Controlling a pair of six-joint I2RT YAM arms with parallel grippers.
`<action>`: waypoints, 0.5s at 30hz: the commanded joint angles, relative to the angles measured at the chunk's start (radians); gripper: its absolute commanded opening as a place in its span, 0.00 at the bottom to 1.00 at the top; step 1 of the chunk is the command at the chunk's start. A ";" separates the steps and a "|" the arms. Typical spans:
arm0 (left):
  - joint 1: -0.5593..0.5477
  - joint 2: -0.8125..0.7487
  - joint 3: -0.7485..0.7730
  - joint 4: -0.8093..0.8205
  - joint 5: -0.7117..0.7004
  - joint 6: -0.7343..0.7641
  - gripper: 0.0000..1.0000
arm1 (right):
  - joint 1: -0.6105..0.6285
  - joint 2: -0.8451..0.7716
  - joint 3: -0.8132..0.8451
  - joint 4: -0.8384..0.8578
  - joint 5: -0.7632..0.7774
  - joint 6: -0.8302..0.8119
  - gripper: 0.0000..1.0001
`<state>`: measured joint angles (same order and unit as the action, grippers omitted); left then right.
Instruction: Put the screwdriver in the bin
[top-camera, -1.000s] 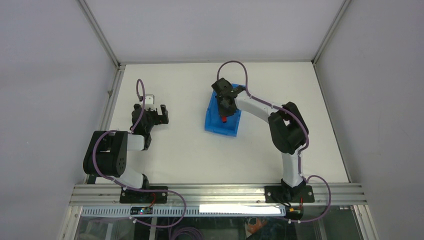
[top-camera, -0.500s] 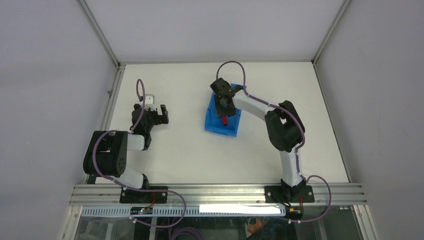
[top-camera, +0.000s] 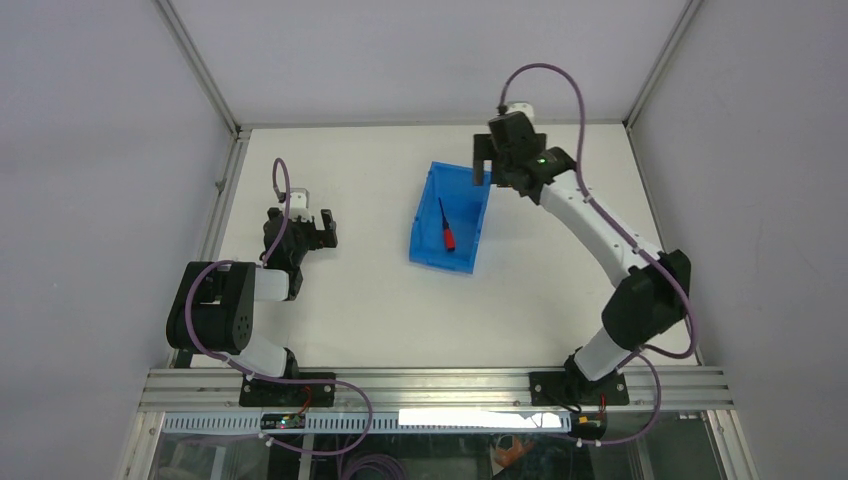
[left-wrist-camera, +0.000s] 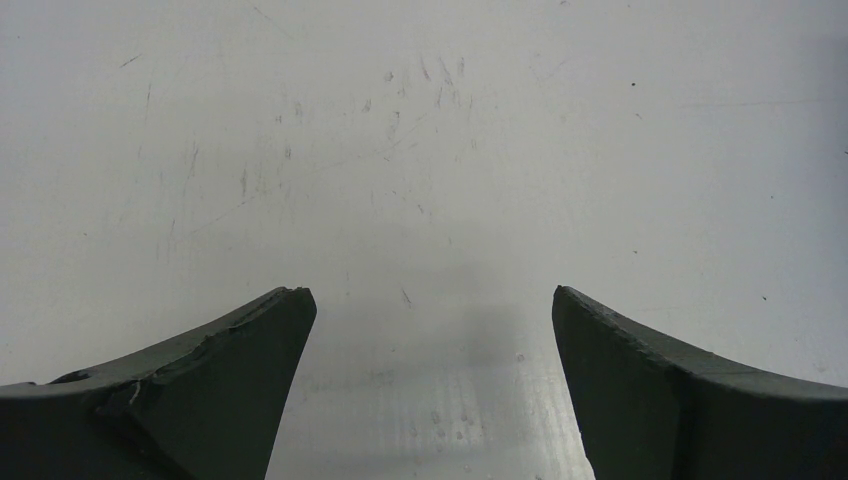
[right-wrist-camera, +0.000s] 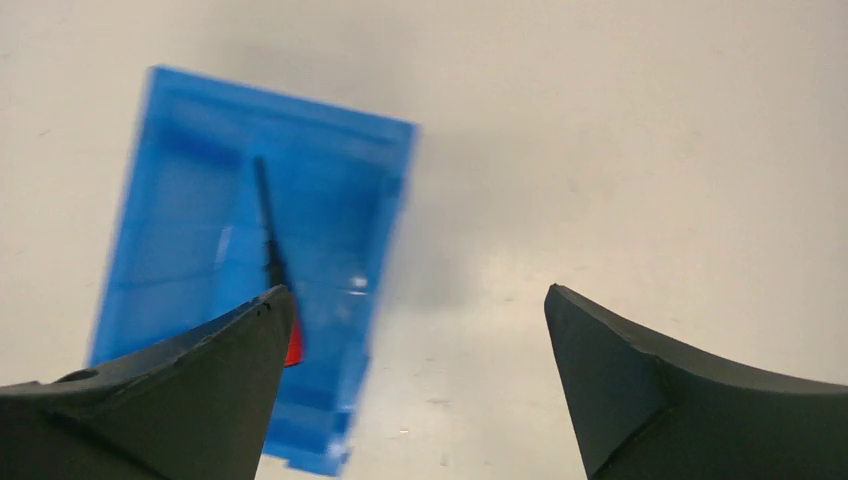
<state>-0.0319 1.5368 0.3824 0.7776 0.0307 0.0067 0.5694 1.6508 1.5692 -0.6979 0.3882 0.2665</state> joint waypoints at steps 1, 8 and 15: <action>-0.003 -0.030 0.000 0.030 0.009 -0.019 0.99 | -0.186 -0.125 -0.107 -0.011 -0.003 -0.037 0.99; -0.003 -0.030 0.000 0.029 0.008 -0.019 0.99 | -0.415 -0.244 -0.232 -0.011 -0.099 -0.065 0.99; -0.002 -0.029 0.000 0.029 0.009 -0.019 0.99 | -0.457 -0.302 -0.344 0.032 -0.101 -0.064 0.99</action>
<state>-0.0319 1.5368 0.3824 0.7776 0.0307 0.0067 0.1184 1.4204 1.2804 -0.7151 0.3111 0.2245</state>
